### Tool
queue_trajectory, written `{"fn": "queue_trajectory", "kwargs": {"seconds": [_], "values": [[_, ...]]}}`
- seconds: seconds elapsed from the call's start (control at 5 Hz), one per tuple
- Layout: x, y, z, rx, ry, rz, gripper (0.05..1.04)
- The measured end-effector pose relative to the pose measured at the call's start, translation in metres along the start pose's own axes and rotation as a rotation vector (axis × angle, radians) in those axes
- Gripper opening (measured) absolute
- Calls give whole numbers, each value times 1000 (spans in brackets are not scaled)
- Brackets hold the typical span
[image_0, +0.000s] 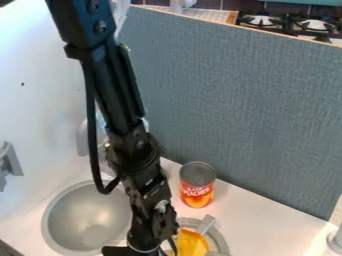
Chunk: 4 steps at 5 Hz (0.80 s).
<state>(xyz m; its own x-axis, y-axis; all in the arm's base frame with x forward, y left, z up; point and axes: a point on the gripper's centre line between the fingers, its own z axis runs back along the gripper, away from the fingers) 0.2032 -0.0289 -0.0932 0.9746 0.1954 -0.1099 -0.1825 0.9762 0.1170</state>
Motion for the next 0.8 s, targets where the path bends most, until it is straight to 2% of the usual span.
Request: {"fn": "queue_trajectory", "kwargs": {"seconds": [0.2,0.4,0.6,0.8], "values": [[-1,-1,0,-6,9,-11,389],[3,-6,21,-29,-15,-46,170],[3,-37,58,-22,-61,-177,107],[2,-71,84,-67,-84,-234,99]]}}
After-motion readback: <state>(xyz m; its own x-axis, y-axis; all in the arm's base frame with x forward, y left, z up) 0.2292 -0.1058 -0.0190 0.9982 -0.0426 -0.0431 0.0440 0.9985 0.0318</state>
